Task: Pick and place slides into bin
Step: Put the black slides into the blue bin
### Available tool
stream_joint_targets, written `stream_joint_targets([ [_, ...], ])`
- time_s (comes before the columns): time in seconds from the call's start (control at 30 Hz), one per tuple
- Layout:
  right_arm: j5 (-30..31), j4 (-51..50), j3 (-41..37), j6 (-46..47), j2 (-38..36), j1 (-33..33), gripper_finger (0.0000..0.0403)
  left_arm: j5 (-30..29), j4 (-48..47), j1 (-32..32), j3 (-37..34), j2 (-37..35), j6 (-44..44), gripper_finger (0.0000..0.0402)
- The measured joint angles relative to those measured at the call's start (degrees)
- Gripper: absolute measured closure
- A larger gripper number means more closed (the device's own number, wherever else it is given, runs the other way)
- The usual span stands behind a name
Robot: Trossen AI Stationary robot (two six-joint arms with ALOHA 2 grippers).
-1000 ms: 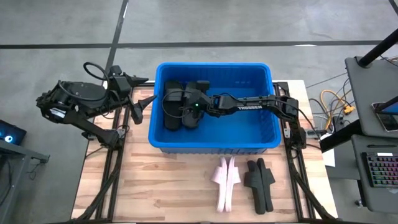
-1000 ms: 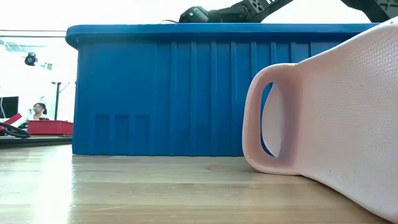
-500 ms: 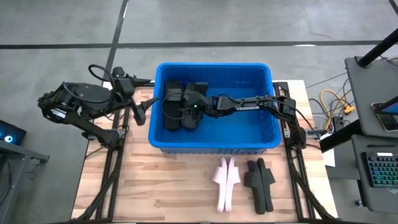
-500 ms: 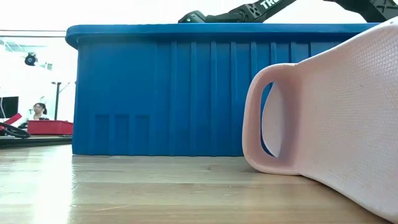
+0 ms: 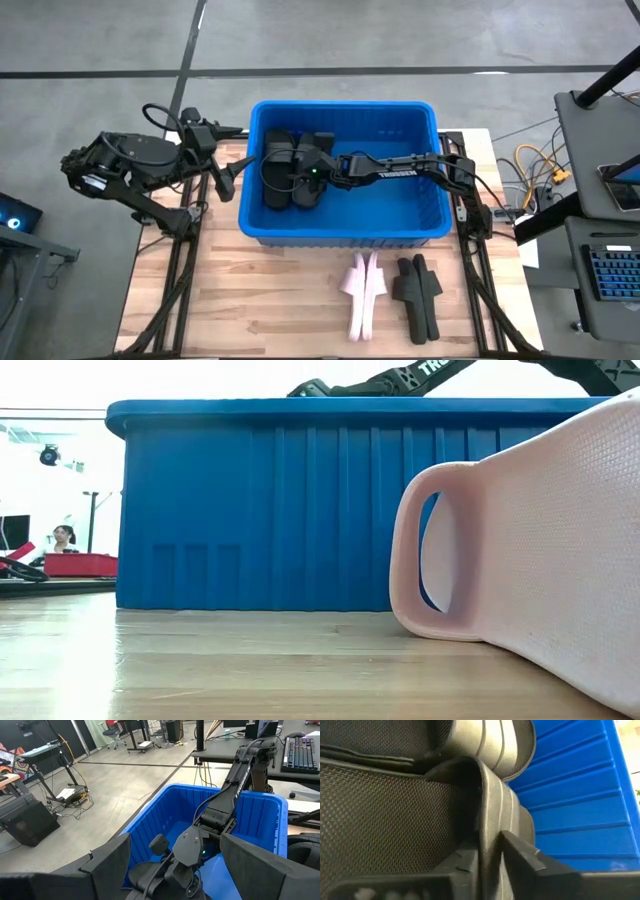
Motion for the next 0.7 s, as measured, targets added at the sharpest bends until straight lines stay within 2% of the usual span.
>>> stream_joint_targets([
  [0.2,0.0,-0.9,0.1,1.7,0.0,-0.1,0.0248,0.0,0.0,0.0,0.0,0.0,0.0,0.0111],
  [0.37,-3.1,-8.1,3.2,4.5,0.0,-0.3,0.0195,0.1,-0.1,0.0,0.0,0.0,0.0,0.0111],
  [0.47,-7.3,-13.4,5.8,8.1,-0.1,-0.5,0.0173,0.2,-0.2,0.0,0.0,0.0,0.1,0.0111],
  [0.7,-7.9,-19.8,11.2,10.0,-0.1,-0.5,0.014,0.3,-0.2,0.0,0.0,0.0,0.2,0.0111],
])
